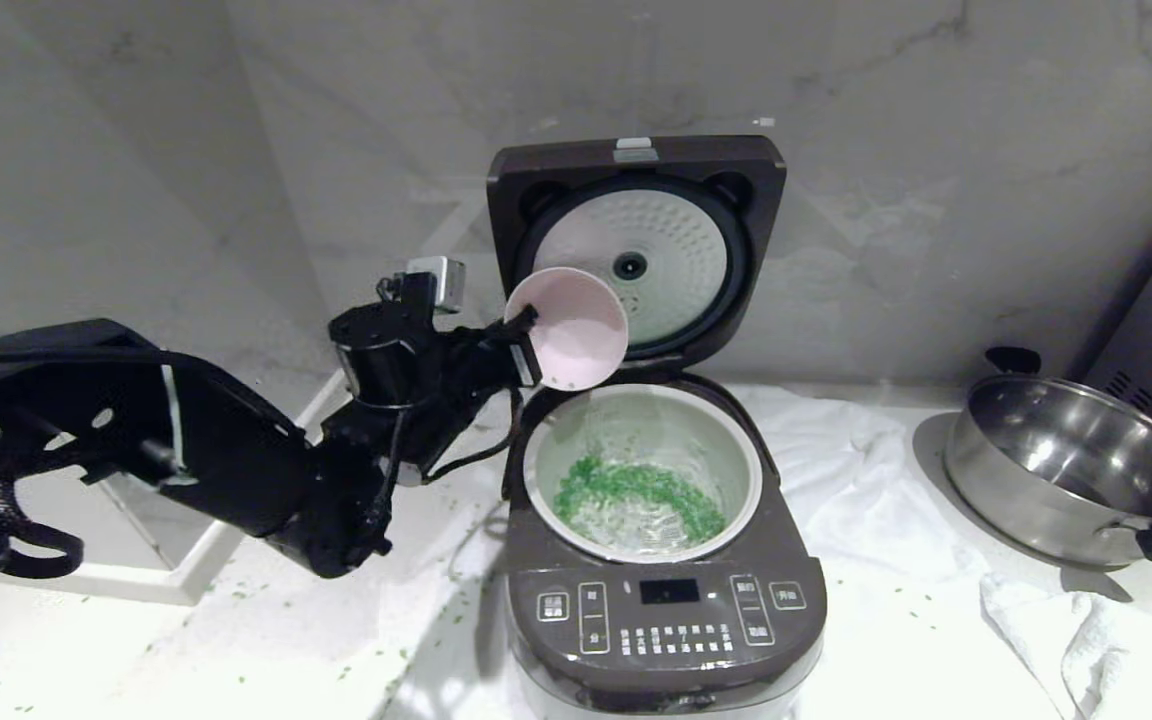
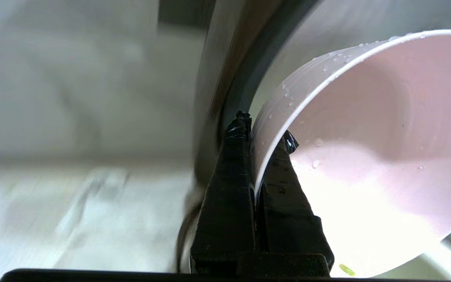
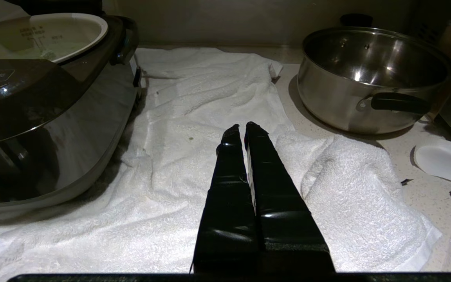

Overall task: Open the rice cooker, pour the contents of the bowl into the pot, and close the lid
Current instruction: Pour the water from the bowl into the rice cooker, then place the bowl on the table

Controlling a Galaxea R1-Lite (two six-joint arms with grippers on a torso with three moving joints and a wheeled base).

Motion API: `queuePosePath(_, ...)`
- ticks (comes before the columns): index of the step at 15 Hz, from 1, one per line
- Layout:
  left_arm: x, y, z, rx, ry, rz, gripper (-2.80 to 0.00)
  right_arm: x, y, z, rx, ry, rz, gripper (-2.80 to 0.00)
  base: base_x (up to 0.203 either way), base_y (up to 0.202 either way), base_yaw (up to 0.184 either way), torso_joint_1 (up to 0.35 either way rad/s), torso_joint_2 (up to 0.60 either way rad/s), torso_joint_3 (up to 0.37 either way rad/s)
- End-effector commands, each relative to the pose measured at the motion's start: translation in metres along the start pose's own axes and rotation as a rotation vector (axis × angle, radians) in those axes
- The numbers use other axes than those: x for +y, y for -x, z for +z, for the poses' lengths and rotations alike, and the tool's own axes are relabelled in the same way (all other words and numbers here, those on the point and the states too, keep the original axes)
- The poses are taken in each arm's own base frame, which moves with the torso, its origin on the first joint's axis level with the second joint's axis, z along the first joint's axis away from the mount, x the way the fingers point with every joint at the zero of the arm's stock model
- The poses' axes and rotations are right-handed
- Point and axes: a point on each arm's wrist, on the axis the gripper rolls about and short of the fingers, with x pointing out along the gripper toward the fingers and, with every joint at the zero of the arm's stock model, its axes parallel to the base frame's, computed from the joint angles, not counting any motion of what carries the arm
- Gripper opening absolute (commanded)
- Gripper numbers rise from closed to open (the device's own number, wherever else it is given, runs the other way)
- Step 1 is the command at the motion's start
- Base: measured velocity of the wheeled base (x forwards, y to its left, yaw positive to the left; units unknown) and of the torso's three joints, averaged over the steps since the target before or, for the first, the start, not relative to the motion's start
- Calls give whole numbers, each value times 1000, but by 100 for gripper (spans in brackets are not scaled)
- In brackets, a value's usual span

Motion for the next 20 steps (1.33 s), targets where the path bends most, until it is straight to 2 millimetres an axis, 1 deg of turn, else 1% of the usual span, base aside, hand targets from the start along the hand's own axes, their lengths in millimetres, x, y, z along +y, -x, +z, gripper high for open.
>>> queuePosePath(1, 1, 16, 22, 136, -5, 43, -280, 0, 0, 0, 2, 1, 1, -280, 0, 0, 0, 0, 0, 0)
queuePosePath(3, 1, 31, 41, 194, 25, 51, -280, 0, 0, 0, 2, 1, -1, -280, 0, 0, 0, 0, 0, 0)
queuePosePath(4, 4, 38, 53, 215, 53, 44, -280, 0, 0, 0, 2, 1, -1, -280, 0, 0, 0, 0, 0, 0)
queuePosePath(6, 16, 56, 72, 289, 128, 41, -280, 0, 0, 0, 2, 1, 1, -280, 0, 0, 0, 0, 0, 0)
queuePosePath(7, 23, 64, 75, 353, 148, 59, -280, 0, 0, 0, 1, 1, 1, -280, 0, 0, 0, 0, 0, 0)
queuePosePath(10, 42, 90, 73, 597, 167, 178, -280, 0, 0, 0, 3, 1, 1, -280, 0, 0, 0, 0, 0, 0)
queuePosePath(12, 67, 100, 70, 689, 129, 271, -280, 0, 0, 0, 2, 1, -1, -280, 0, 0, 0, 0, 0, 0)
queuePosePath(15, 89, 115, 56, 857, 78, 349, -280, 0, 0, 0, 2, 1, 1, -280, 0, 0, 0, 0, 0, 0)
queuePosePath(18, 114, 119, 42, 911, 76, 492, -280, 0, 0, 0, 2, 1, 0, -280, 0, 0, 0, 0, 0, 0)
queuePosePath(20, 116, 127, 34, 950, 71, 520, -280, 0, 0, 0, 3, 1, -1, -280, 0, 0, 0, 0, 0, 0)
